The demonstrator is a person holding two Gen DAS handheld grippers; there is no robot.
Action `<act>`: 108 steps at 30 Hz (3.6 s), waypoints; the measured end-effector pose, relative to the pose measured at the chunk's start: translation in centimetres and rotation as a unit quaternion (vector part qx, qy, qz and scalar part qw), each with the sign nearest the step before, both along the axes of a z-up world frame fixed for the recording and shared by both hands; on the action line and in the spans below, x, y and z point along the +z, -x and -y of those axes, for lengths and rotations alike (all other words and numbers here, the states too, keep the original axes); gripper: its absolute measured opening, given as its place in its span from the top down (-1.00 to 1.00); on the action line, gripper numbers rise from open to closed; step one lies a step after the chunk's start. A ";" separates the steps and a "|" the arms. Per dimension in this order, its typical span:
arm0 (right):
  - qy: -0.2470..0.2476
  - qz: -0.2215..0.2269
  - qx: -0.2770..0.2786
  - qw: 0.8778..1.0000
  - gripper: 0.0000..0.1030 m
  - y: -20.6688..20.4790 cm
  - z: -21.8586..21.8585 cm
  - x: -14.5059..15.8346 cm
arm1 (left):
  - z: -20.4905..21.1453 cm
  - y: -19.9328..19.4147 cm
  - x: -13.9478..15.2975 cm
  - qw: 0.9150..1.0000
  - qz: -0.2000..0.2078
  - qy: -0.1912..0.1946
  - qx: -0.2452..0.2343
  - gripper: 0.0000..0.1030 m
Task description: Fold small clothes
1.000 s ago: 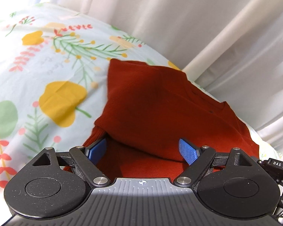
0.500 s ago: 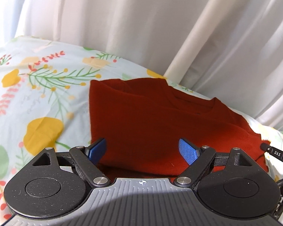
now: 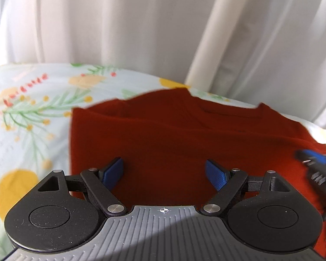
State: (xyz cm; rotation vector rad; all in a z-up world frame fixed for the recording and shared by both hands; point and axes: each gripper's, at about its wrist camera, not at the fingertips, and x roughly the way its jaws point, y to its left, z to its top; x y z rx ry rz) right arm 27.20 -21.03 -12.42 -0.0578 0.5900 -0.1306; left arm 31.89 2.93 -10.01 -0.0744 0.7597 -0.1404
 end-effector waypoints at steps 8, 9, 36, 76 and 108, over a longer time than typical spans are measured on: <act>-0.200 -0.005 -0.116 0.973 0.61 4.2 8.5 2.3 | -3.2 0.5 -0.4 0.996 -0.009 0.086 -0.028 -0.98; -0.256 -0.004 -0.121 0.959 0.54 5.8 9.5 2.2 | -3.2 0.7 -0.4 0.996 -0.009 0.090 -0.027 -1.00; -0.132 -0.036 -0.106 0.985 0.92 6.9 5.2 0.6 | -1.4 3.7 -0.1 0.999 -0.049 -0.004 -0.009 -1.00; -0.283 -0.139 0.005 0.949 0.40 28.3 9.1 3.1 | -9.8 17.1 2.8 0.995 -0.090 0.026 0.037 -1.00; -0.377 -0.153 0.001 0.913 0.93 34.2 12.4 4.3 | -15.6 28.6 4.9 0.973 -0.152 0.171 0.027 0.85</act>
